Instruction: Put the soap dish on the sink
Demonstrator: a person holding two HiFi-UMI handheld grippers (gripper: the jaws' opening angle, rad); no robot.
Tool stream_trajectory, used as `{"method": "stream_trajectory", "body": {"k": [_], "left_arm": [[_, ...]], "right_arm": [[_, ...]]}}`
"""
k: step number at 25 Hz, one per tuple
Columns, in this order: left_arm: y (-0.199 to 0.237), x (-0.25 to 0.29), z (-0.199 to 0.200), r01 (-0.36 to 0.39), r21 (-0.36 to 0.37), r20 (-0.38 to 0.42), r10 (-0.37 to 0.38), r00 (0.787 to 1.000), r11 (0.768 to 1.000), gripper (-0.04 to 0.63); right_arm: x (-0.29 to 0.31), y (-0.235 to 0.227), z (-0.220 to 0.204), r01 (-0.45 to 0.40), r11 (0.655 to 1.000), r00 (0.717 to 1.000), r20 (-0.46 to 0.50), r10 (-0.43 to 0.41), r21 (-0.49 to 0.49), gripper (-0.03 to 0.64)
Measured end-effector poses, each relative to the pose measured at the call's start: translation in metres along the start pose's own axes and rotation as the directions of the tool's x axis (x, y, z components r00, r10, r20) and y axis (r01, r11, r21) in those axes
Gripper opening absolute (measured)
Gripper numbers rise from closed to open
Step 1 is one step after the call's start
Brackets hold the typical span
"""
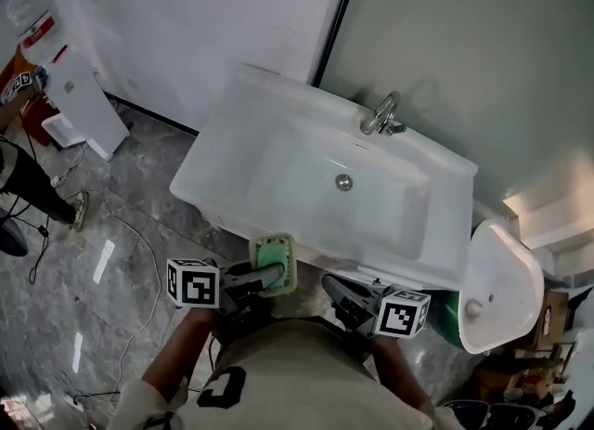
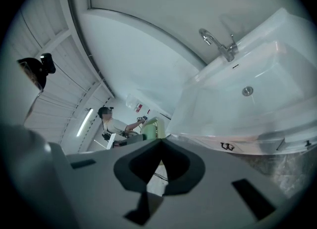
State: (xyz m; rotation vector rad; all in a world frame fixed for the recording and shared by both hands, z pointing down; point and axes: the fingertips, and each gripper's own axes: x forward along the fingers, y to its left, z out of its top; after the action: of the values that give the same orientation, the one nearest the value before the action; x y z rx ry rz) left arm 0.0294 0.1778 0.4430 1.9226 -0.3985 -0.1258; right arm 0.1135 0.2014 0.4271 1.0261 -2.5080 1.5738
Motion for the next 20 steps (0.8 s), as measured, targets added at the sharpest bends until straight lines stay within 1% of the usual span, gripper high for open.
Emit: {"method": "stream_trajectory", "body": {"k": [5,11,14,17,20], "left_arm": [[0.019,-0.035,0.024,-0.018,-0.018,0.056,0.019,0.998,1.0,0.141],[0.039,-0.067,0.037,-0.075,-0.02,0.093,0.077,0.993,0.997,0.143],[0.048,-0.075,0.04,-0.094,-0.037,0.117,0.097,0.988,0.995,0.141],[0.054,-0.079,0.044,-0.115,-0.048,0.134,0.121,0.984,0.992,0.143],[0.058,-0.081,0.051,-0.148,-0.041,0.148,0.152,0.977,0.988,0.143]], "right_arm": [[0.037,0.016,-0.004,-0.005,0.999,0.997,-0.071,0.002,-0.043,0.009],[0.062,0.023,-0.013,-0.012,0.999,0.99,-0.139,0.007,-0.034,0.009],[0.072,0.024,-0.016,-0.022,0.999,0.984,-0.179,0.016,-0.037,0.009],[0.084,0.023,-0.016,-0.044,0.999,0.976,-0.214,0.037,-0.027,0.009],[0.097,0.023,-0.013,-0.082,0.996,0.968,-0.24,0.074,-0.025,0.009]]}}
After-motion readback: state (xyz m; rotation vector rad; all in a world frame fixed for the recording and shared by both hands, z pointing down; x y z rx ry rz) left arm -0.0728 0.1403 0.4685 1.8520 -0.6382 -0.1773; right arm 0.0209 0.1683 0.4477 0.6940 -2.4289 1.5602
